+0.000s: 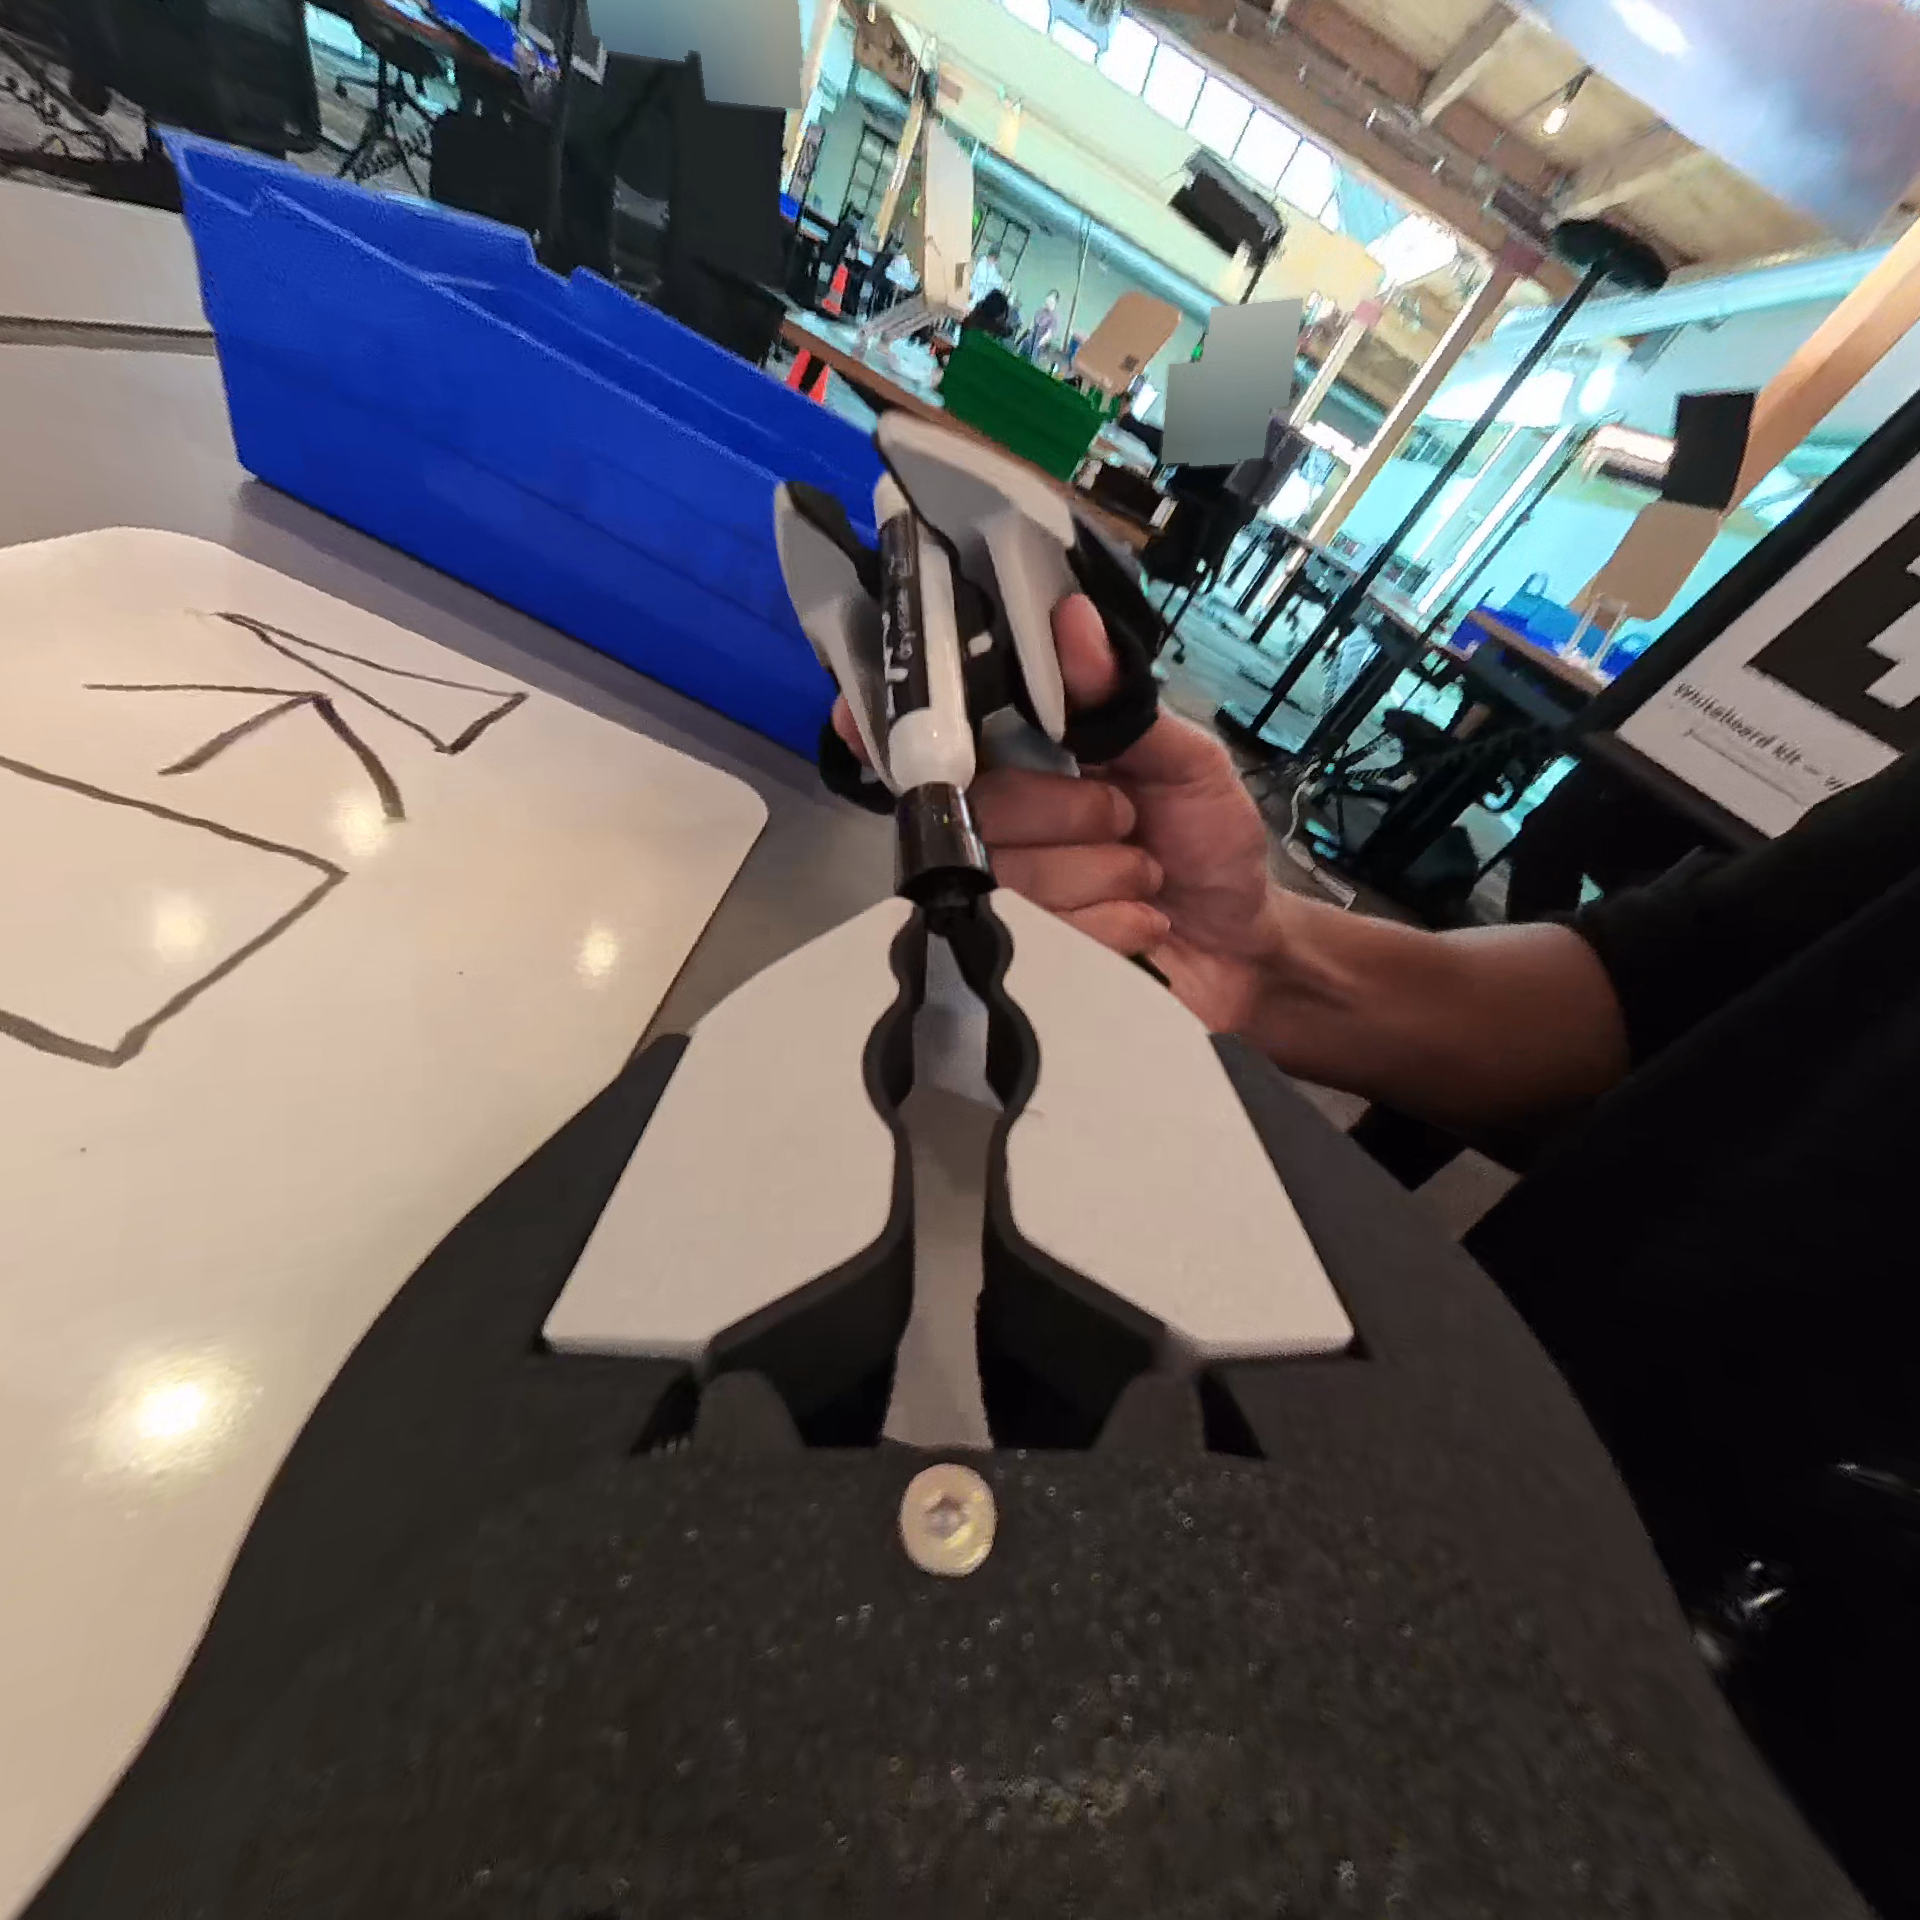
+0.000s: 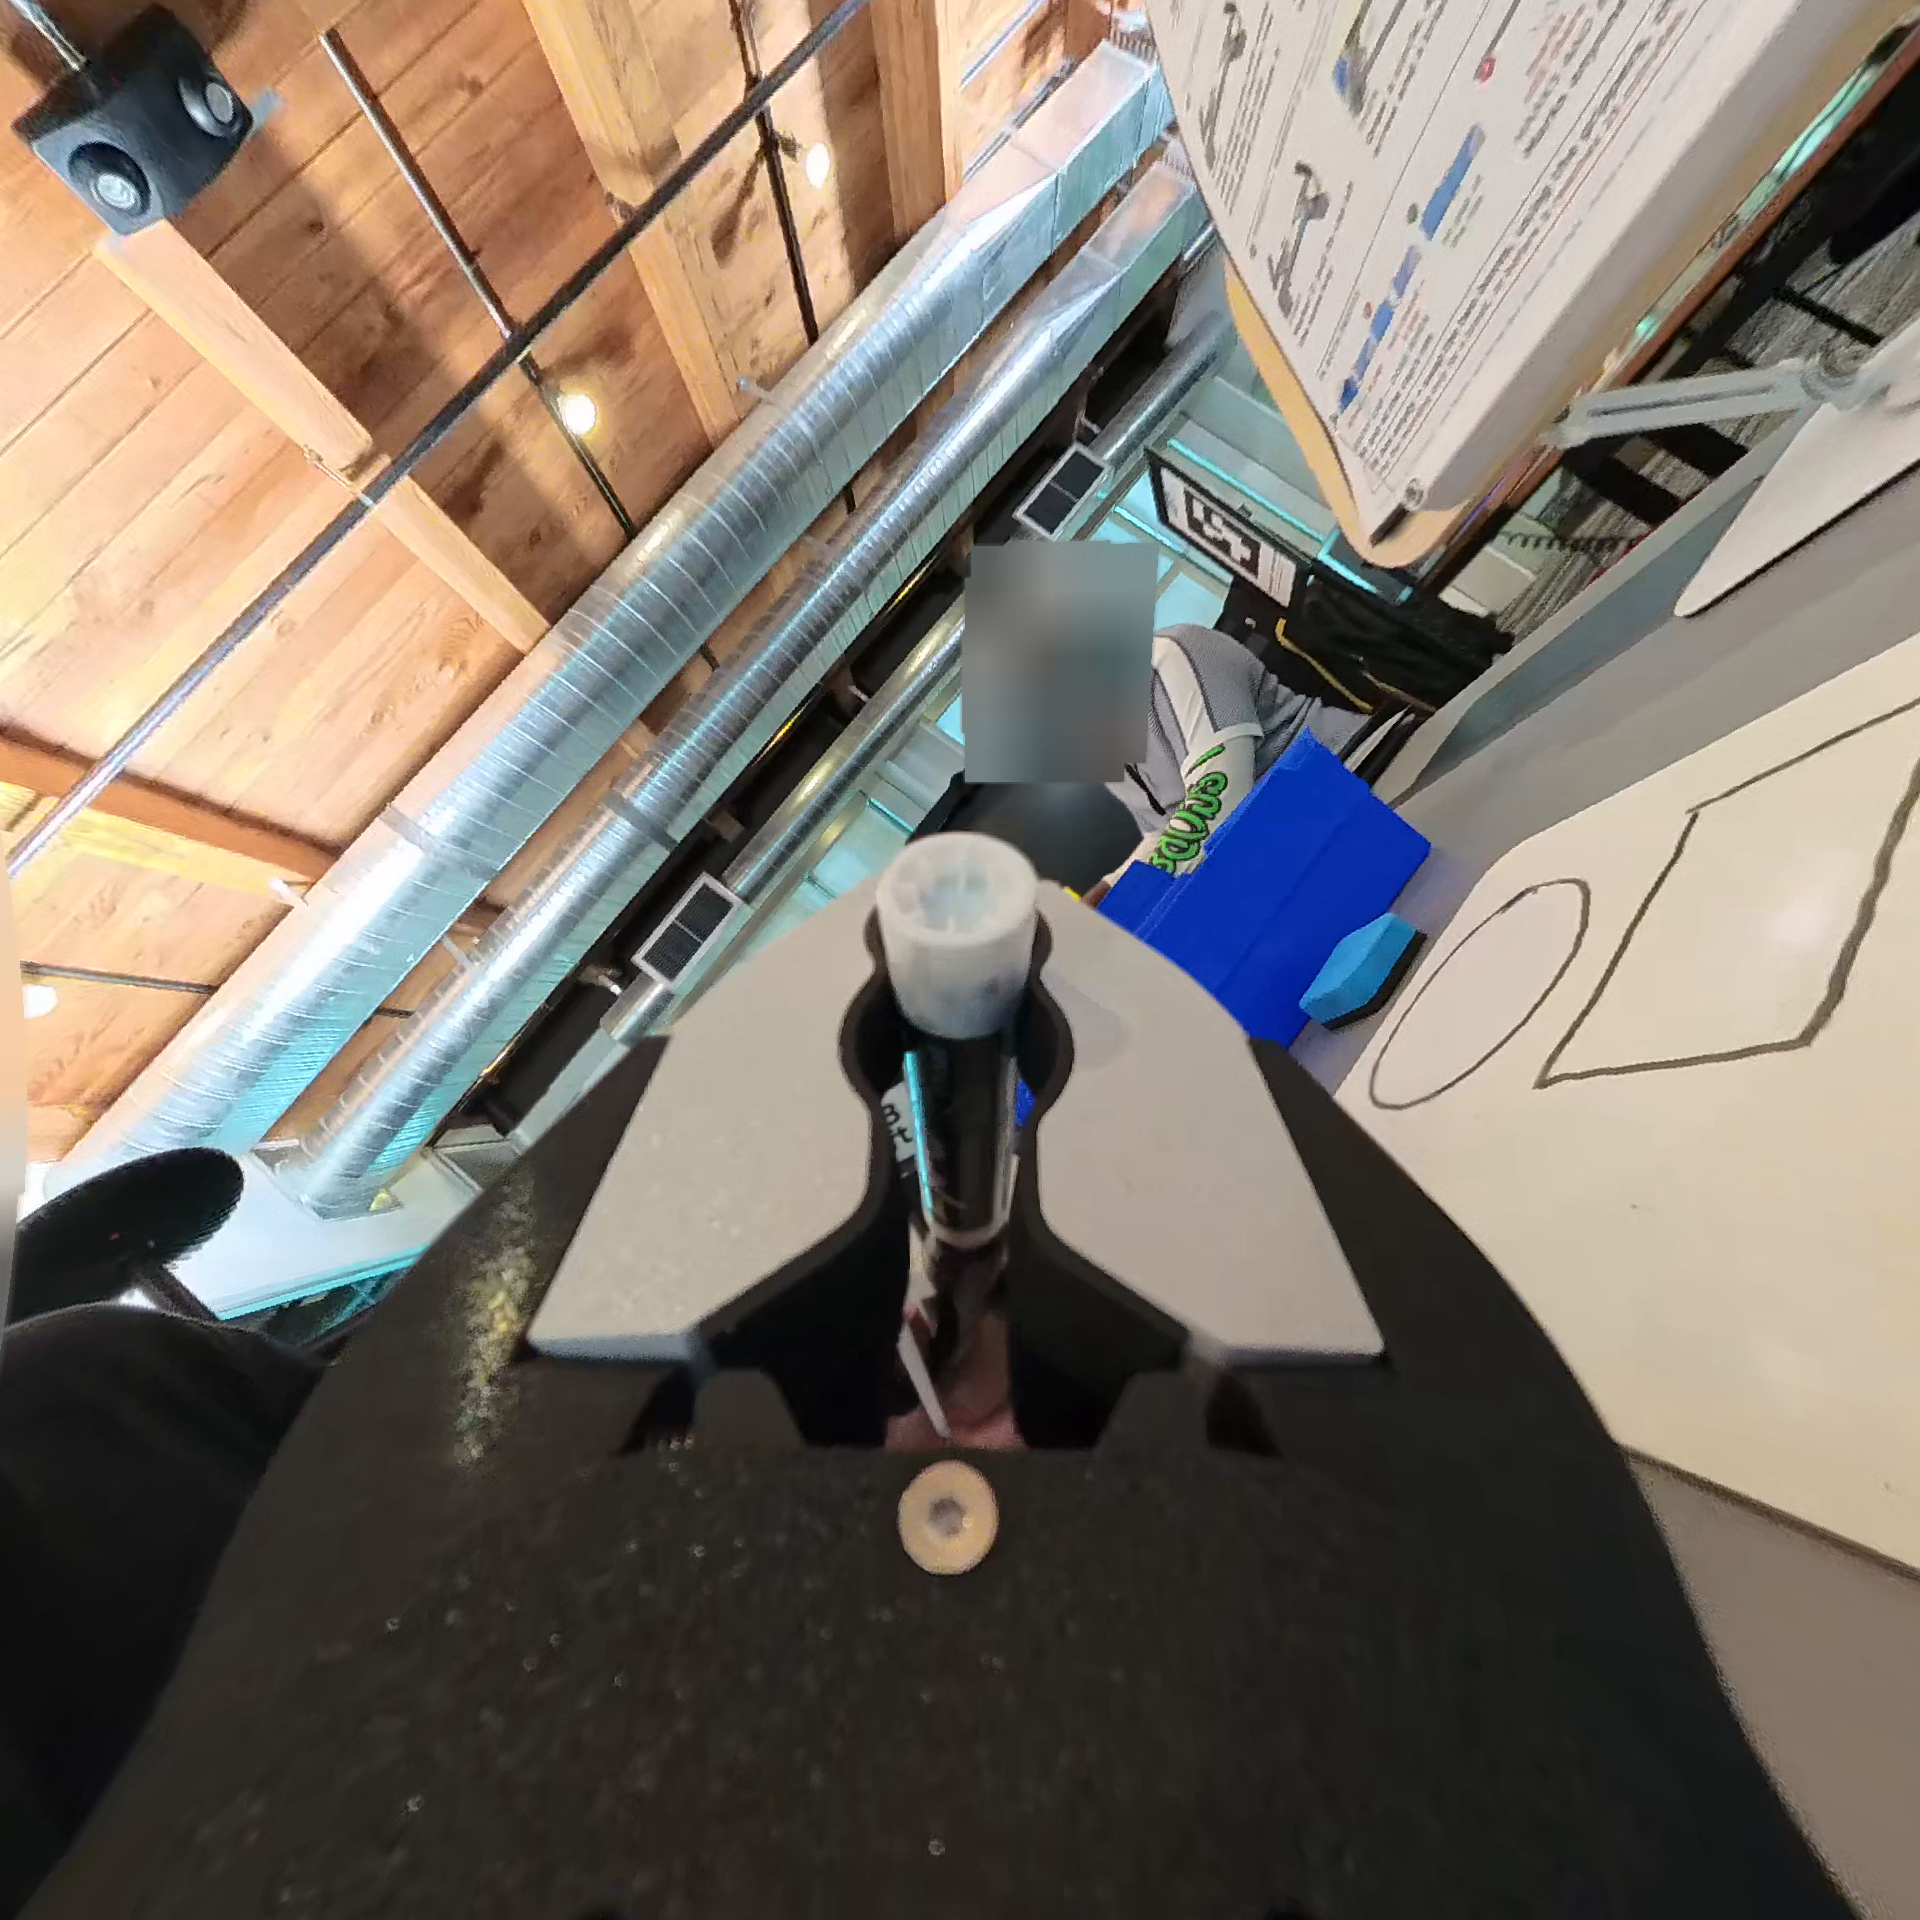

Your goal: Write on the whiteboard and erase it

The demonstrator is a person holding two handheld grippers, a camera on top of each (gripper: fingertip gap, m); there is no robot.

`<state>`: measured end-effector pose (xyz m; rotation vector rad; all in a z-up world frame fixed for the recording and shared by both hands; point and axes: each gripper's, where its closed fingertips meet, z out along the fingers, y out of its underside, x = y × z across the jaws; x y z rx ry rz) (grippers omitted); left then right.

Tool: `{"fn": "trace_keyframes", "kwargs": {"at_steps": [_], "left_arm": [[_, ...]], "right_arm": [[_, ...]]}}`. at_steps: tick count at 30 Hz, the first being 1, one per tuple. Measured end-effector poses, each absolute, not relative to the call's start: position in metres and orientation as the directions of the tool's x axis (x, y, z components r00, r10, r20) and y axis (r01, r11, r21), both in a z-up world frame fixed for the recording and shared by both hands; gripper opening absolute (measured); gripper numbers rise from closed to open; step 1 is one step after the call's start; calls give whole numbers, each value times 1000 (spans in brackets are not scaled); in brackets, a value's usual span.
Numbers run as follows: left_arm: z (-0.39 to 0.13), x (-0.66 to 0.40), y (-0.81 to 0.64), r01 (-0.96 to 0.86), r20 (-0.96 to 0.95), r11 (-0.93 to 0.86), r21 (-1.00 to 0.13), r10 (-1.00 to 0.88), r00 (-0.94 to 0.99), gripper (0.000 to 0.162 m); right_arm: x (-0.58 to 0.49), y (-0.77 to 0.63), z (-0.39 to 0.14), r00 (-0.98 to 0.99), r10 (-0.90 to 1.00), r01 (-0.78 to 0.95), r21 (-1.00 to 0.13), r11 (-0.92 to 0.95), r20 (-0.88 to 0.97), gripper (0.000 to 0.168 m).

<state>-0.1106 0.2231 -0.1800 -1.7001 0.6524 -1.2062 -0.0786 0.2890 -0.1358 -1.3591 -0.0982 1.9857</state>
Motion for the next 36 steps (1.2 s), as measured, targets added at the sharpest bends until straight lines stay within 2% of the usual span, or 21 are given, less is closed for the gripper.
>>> {"fn": "trace_keyframes", "kwargs": {"at_steps": [1, 4, 7, 12, 17, 20, 23, 27, 30, 32, 34, 35, 36], "left_arm": [[-183, -110, 223, 70, 429, -437, -897, -818, 383, 7], [-170, -120, 233, 202, 494, -451, -869, -780, 385, 8], [-167, -124, 237, 215, 480, -429, -877, -776, 409, 8], [-165, -124, 236, 231, 487, -429, -873, -781, 392, 8], [-165, -122, 235, 246, 503, -439, -864, -778, 376, 8], [-166, -120, 234, 235, 498, -439, -867, -784, 372, 8], [-170, -118, 232, 213, 496, -448, -868, -784, 373, 8], [-168, -118, 234, 226, 513, -461, -858, -774, 370, 8], [-175, -115, 230, 168, 502, -475, -864, -783, 367, 7], [-187, -106, 223, 99, 496, -496, -863, -793, 355, 7], [-207, -75, 203, -69, 495, -536, -841, -816, 300, 6], [-205, -64, 196, -74, 467, -508, -858, -833, 297, 6], [-195, -67, 203, 7, 457, -482, -876, -826, 329, 6]], "right_arm": [[-79, 290, -136, -182, 596, -520, -438, -733, -782, 19], [-80, 291, -134, -189, 594, -550, -417, -724, -782, 19], [-78, 294, -142, -265, 509, -605, -270, -749, -819, 19], [-77, 295, -146, -337, 456, -625, -166, -763, -824, 19], [-75, 294, -147, -346, 446, -623, -153, -767, -825, 19], [-74, 294, -145, -324, 468, -623, -187, -759, -822, 19], [-74, 293, -140, -261, 520, -620, -271, -736, -813, 19], [-74, 292, -141, -245, 526, -612, -290, -735, -815, 19], [-75, 291, -140, -213, 548, -600, -334, -727, -809, 19], [-80, 292, -135, -179, 581, -573, -396, -717, -794, 19], [-97, 279, -128, -135, 648, -493, -516, -700, -749, 17], [-104, 275, -126, -111, 670, -460, -559, -689, -734, 18], [-97, 281, -121, -120, 663, -481, -541, -690, -739, 16]]}}
